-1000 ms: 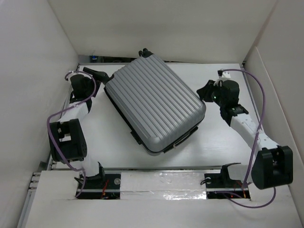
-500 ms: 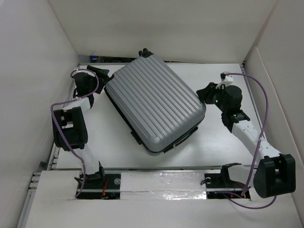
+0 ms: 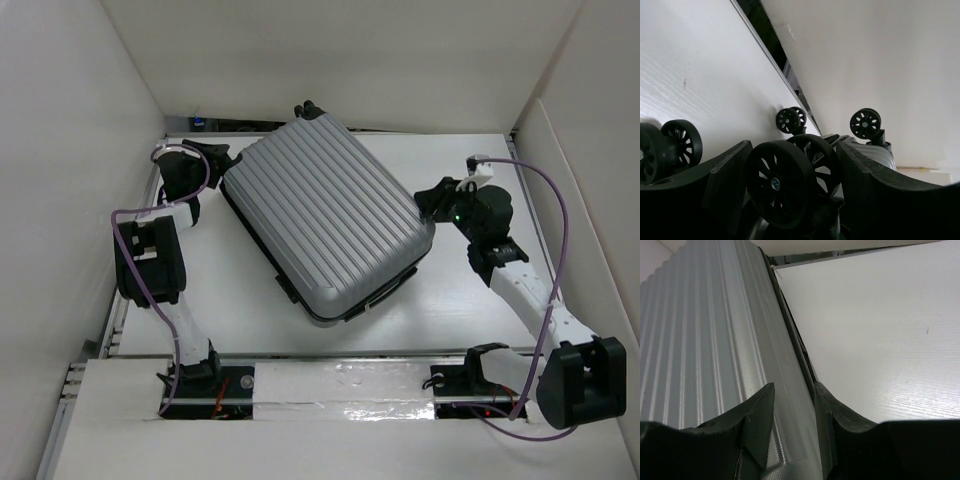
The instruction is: Pack the luggage
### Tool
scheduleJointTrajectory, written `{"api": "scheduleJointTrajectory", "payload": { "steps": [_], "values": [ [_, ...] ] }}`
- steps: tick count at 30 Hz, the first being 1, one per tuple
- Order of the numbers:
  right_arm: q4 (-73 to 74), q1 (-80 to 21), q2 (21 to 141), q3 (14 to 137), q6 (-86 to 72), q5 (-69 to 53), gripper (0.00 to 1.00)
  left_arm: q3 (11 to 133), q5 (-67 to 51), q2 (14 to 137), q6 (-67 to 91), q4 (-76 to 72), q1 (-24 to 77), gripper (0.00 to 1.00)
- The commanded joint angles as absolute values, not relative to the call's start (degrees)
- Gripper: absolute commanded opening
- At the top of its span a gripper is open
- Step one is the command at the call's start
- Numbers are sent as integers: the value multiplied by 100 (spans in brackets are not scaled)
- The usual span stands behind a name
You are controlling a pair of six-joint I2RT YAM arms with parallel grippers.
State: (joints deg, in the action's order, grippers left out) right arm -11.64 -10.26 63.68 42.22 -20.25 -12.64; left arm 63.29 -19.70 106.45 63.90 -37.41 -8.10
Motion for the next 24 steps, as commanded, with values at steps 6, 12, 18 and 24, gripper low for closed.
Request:
{"api": "scheduleJointTrajectory", "payload": {
  "steps": [6,12,18,24],
  "values": [
    [-1046,-1187,6266,4052,-1907,-1503,44,6389,-2101,9951,6549,-4519,-659,13],
    [-1142,-1239,6416,4061,-1907,-1556,44,6899,-2083,9441,6214,-3693,-659,3],
    [-1108,-1292,6600,4157,-1863,-1556,44,7540,-2083,9237,5880,-2455,-659,0],
    [-932,-1345,6864,4359,-1767,-1503,50,8103,-2276,9246,5819,-1619,-659,0]
  ]
}}
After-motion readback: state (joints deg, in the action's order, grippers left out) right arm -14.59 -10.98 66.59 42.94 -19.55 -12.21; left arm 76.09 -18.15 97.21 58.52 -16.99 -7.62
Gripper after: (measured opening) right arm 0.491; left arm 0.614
